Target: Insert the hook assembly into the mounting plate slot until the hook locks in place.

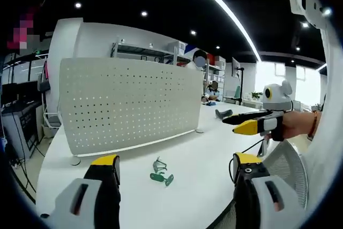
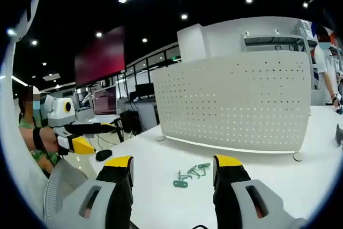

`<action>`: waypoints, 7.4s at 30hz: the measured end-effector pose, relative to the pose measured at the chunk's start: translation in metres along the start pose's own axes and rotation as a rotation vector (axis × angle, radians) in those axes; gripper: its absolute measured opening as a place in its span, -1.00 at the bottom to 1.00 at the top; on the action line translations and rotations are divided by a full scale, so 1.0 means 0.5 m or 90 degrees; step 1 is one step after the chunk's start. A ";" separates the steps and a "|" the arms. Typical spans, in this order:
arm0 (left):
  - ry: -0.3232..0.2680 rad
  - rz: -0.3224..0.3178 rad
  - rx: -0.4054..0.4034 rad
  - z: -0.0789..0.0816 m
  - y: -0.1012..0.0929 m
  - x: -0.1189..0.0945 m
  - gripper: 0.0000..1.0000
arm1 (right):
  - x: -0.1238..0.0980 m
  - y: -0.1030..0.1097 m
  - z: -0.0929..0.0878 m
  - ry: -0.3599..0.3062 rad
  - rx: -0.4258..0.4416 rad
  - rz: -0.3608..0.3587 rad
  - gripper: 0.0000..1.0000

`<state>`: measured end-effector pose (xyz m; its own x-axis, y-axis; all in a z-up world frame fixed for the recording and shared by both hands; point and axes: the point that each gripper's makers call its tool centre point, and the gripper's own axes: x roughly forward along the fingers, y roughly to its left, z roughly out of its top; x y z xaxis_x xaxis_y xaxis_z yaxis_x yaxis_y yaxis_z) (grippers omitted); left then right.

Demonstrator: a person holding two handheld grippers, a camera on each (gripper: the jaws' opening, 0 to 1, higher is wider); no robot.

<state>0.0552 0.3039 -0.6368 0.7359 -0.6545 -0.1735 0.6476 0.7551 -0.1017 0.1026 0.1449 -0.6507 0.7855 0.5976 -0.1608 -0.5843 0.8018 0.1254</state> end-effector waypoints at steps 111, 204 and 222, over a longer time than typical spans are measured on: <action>0.141 -0.116 -0.068 -0.153 0.037 0.157 0.42 | 0.067 -0.006 -0.150 0.161 0.124 -0.033 -0.04; 0.079 -0.050 -0.084 -0.134 0.084 0.126 0.52 | 0.299 0.004 -0.332 0.366 0.368 -0.057 -0.33; 0.073 -0.033 -0.092 -0.135 0.098 0.116 0.52 | 0.321 -0.032 -0.353 0.405 0.342 -0.105 -0.49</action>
<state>0.1164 0.3057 -0.7177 0.6699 -0.6900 -0.2742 0.6428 0.7237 -0.2509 0.2020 0.2287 -0.8513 0.4938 0.4913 -0.7175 -0.1703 0.8637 0.4743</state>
